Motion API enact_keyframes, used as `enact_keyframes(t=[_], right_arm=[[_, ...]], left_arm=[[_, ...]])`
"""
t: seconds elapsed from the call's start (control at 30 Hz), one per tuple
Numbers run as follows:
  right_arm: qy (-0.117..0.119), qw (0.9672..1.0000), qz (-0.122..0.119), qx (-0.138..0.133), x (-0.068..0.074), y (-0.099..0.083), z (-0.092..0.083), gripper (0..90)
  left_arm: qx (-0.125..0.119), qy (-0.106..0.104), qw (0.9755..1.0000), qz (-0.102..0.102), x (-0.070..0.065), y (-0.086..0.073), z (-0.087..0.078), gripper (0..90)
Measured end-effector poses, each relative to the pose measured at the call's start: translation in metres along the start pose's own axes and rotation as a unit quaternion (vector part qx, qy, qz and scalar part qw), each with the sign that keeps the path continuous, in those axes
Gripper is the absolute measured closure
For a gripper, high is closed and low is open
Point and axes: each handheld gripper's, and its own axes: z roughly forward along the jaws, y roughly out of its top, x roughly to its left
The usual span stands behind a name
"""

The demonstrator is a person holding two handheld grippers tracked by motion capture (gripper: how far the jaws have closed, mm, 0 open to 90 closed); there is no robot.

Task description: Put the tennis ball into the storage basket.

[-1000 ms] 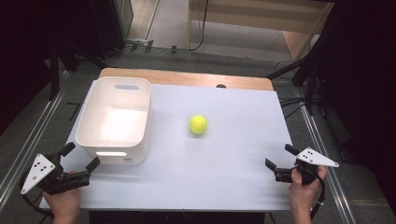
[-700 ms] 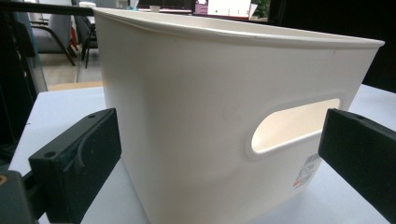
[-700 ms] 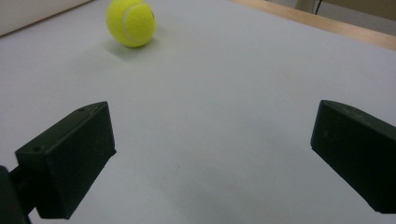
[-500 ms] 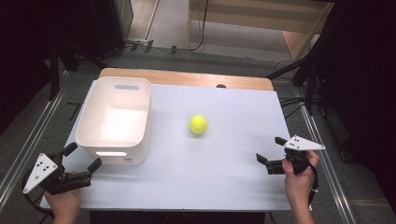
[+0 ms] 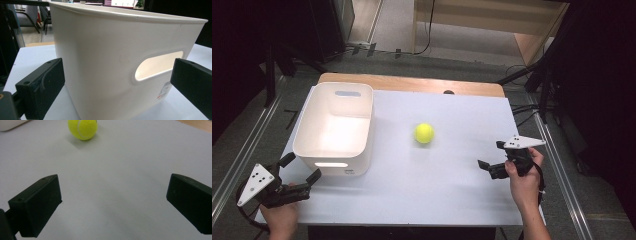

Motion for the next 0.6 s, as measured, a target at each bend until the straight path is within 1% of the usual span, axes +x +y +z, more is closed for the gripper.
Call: enact_keyframes(t=[0.03, 0.1, 0.13, 0.23, 0.33, 0.4, 0.5, 0.6], right_arm=[[0.001, 1.0000, -0.004, 0.007, 0.002, 0.005, 0.002, 0.0], [0.002, 0.9999, -0.009, 0.007, 0.002, 0.008, 0.003, 0.0], [0.004, 0.9998, -0.012, 0.013, 0.003, 0.013, 0.005, 0.0], [0.006, 0.9997, -0.019, 0.017, 0.004, 0.017, 0.008, 0.0], [0.012, 0.9992, -0.025, 0.029, 0.006, 0.025, 0.016, 0.0], [0.014, 0.9991, -0.026, 0.030, 0.007, 0.028, 0.018, 0.0], [0.015, 0.9985, -0.033, 0.040, 0.009, 0.036, 0.025, 0.0], [0.018, 0.9984, -0.031, 0.044, 0.010, 0.040, 0.029, 0.0]], left_arm=[[0.000, 0.000, 1.0000, 0.000, 0.000, 0.000, 0.000, 0.0], [0.000, -0.001, 1.0000, 0.000, 0.000, 0.000, 0.000, 0.0], [0.000, 0.000, 1.0000, 0.000, 0.000, 0.000, 0.000, 0.0], [0.001, 0.000, 1.0000, -0.001, 0.000, 0.000, 0.001, 0.0], [0.003, 0.001, 1.0000, 0.003, 0.000, 0.000, 0.001, 0.0], [0.004, 0.002, 1.0000, 0.003, 0.000, 0.000, 0.001, 0.0], [0.004, 0.002, 1.0000, 0.003, 0.000, 0.000, 0.001, 0.0], [0.003, 0.001, 1.0000, 0.002, 0.000, 0.000, 0.001, 0.0]])
